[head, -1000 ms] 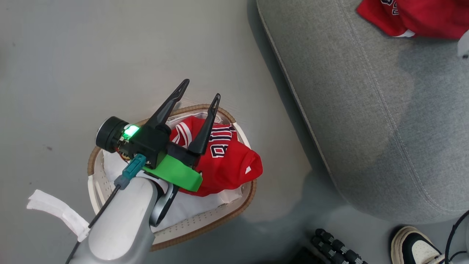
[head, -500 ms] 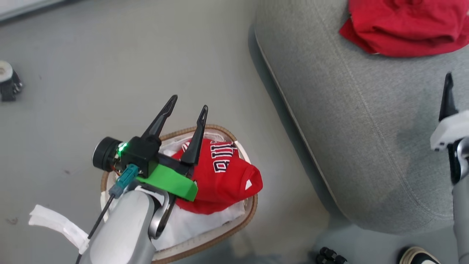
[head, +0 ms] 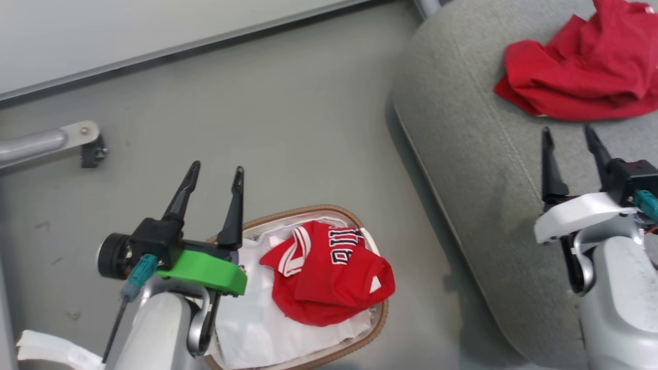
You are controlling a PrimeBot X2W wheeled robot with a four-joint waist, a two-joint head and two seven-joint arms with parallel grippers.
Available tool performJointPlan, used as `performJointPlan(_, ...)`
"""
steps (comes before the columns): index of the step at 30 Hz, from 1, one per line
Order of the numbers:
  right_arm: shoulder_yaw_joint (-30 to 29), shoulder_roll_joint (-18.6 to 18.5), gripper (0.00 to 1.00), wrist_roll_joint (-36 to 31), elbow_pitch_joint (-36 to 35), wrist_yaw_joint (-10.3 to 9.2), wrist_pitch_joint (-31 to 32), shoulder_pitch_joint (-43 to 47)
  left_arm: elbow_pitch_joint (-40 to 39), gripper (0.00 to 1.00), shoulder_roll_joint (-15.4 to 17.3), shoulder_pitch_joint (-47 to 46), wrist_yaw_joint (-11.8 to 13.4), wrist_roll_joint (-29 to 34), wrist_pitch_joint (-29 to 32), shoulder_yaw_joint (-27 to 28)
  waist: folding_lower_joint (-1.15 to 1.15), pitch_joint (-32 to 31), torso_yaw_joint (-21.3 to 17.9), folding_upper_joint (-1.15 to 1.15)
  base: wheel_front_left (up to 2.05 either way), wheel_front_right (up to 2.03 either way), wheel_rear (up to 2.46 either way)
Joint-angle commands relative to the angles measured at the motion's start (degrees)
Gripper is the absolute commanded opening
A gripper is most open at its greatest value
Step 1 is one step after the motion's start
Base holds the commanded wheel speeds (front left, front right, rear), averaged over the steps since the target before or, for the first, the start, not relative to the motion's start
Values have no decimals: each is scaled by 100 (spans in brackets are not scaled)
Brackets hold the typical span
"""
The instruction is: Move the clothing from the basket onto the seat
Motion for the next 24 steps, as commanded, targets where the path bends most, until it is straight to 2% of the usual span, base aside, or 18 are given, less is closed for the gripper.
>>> performJointPlan(1, 105, 23, 100, 79, -69, -7, -11, 114, 24, 100, -20, 126, -17, 92, -3, 120, 0, -324, 388, 0, 0, 0, 0)
performJointPlan(9, 734, 258, 100, 301, -344, -7, -11, 268, 103, 100, -135, 456, -15, 263, -4, 848, 0, -626, 844, 0, 0, 0, 0)
performJointPlan(14, 757, 317, 100, 448, -345, -7, -11, 435, 172, 100, -159, 657, -10, 370, -3, 1165, 0, -794, 1047, 0, 0, 0, 0)
performJointPlan(24, 925, 348, 100, 408, -200, -7, -11, 927, 71, 100, -161, 1146, 27, 235, -3, 1385, 0, -1211, 1198, 0, 0, 0, 0)
